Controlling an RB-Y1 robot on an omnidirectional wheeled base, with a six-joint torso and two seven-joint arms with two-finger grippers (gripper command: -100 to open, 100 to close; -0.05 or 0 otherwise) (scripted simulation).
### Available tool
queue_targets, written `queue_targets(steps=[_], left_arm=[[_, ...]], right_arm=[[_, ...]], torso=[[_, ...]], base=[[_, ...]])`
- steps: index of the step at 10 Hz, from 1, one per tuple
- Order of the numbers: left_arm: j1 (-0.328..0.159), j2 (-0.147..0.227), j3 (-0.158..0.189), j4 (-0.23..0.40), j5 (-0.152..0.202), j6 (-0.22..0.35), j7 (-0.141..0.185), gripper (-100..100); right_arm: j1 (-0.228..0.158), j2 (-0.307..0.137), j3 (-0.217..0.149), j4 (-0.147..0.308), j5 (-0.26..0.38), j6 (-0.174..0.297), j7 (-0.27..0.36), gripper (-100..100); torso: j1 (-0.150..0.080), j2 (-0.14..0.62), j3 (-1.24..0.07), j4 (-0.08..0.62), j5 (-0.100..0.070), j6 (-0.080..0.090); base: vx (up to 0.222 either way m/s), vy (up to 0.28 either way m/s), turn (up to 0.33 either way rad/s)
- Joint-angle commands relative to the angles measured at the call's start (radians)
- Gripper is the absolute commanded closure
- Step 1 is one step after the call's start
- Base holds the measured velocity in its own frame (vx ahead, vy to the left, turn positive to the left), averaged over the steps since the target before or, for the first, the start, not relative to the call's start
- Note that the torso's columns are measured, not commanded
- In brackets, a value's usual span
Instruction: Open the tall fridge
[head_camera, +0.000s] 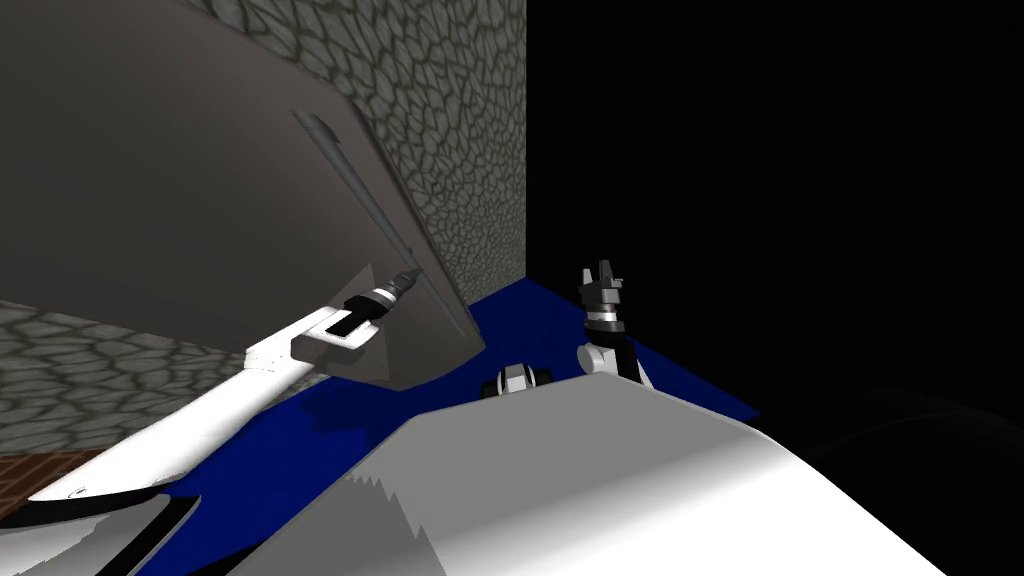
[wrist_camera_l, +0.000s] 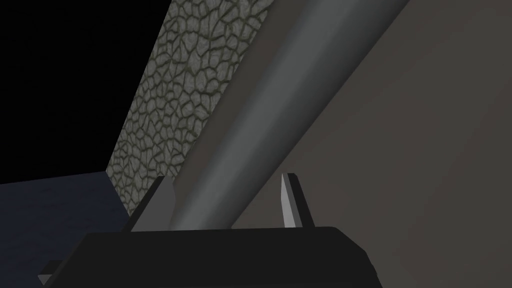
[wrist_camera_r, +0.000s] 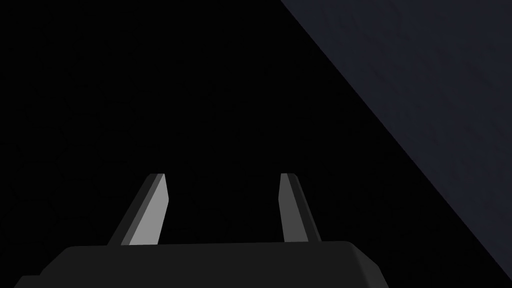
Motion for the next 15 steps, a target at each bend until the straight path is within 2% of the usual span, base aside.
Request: queue_targets(steps=[1, 2, 3, 4, 5, 6, 7, 8, 9, 10, 11, 12, 14, 15], left_arm=[[0.016, 0.019, -0.001, -0.005, 0.065, -0.048, -0.018, 100], [0.047, 0.054, -0.002, -0.027, 0.099, -0.094, -0.055, 100], [0.047, 0.054, -0.002, -0.027, 0.128, -0.113, -0.055, 100], [0.077, 0.089, -0.003, -0.049, 0.157, -0.149, -0.092, 100], [0.077, 0.089, -0.003, -0.049, 0.186, -0.178, -0.092, 100], [0.077, 0.089, -0.003, -0.049, 0.201, -0.178, -0.092, 100], [0.108, 0.124, -0.004, -0.071, 0.234, -0.223, -0.129, 100], [0.108, 0.124, -0.004, -0.071, 0.260, -0.242, -0.129, 100], [0.108, 0.124, -0.004, -0.071, 0.270, -0.242, -0.129, 100], [0.138, 0.159, -0.005, -0.093, 0.305, -0.290, -0.167, 100], [0.138, 0.159, -0.005, -0.093, 0.332, -0.307, -0.167, 100], [0.132, 0.159, -0.013, -0.087, 0.311, -0.287, -0.162, 100], [0.145, 0.182, -0.033, -0.148, 0.319, -0.331, -0.169, 100], [0.149, 0.193, -0.042, -0.178, 0.321, -0.350, -0.172, 100]], right_arm=[[0.000, 0.000, 0.000, 0.000, 0.000, 0.000, 0.000, 0], [0.000, 0.000, 0.000, 0.000, 0.000, 0.000, 0.000, 0], [0.000, 0.000, 0.000, 0.000, 0.000, 0.000, 0.000, 0], [0.000, 0.000, 0.000, 0.000, 0.000, 0.000, 0.000, 0], [0.000, 0.000, 0.000, 0.000, 0.000, 0.000, 0.000, 0], [0.000, 0.000, 0.000, 0.000, 0.000, 0.000, 0.000, 0], [0.000, 0.000, 0.000, 0.000, 0.000, 0.000, 0.000, 0], [0.000, 0.000, 0.000, 0.000, 0.000, 0.000, 0.000, 0], [0.000, 0.000, 0.000, 0.000, 0.000, 0.000, 0.000, 0], [0.000, 0.000, 0.000, 0.000, 0.000, 0.000, 0.000, 0], [0.000, 0.000, 0.000, 0.000, 0.000, 0.000, 0.000, 0], [0.000, 0.000, 0.000, 0.000, 0.000, 0.000, 0.000, 0], [0.000, 0.000, 0.000, 0.000, 0.000, 0.000, 0.000, 0], [0.000, 0.000, 0.000, 0.000, 0.000, 0.000, 0.000, 0]], torso=[[-0.001, 0.000, 0.000, 0.001, -0.001, 0.002], [-0.002, -0.002, -0.002, 0.001, -0.001, 0.004], [-0.003, 0.000, -0.001, 0.001, -0.001, 0.002], [-0.003, 0.000, -0.001, 0.001, -0.001, 0.003], [-0.003, 0.001, 0.000, 0.001, -0.002, 0.003], [-0.004, 0.000, -0.001, 0.001, -0.002, 0.004], [-0.006, -0.003, -0.003, 0.002, -0.003, 0.006], [-0.006, -0.001, -0.001, 0.002, -0.003, 0.004], [-0.006, 0.000, -0.001, 0.003, -0.004, 0.005], [-0.008, 0.000, -0.001, 0.003, -0.004, 0.007], [-0.009, 0.003, 0.001, 0.004, -0.005, 0.005], [-0.010, 0.004, 0.001, 0.005, -0.006, 0.007], [-0.010, 0.003, 0.001, 0.003, -0.006, 0.008], [-0.002, 0.007, 0.004, 0.005, -0.003, 0.005]], base=[[-0.041, -0.013, 0.018], [-0.054, -0.020, 0.115], [-0.049, -0.015, 0.093], [-0.063, -0.015, 0.123], [-0.056, -0.014, 0.110], [-0.028, -0.004, 0.025], [-0.042, 0.000, 0.128], [-0.041, -0.009, 0.081], [-0.022, -0.007, 0.012], [-0.039, -0.009, 0.133], [-0.044, -0.012, 0.098], [-0.018, -0.005, 0.017], [-0.085, 0.167, 0.028], [-0.156, 0.263, 0.013]])
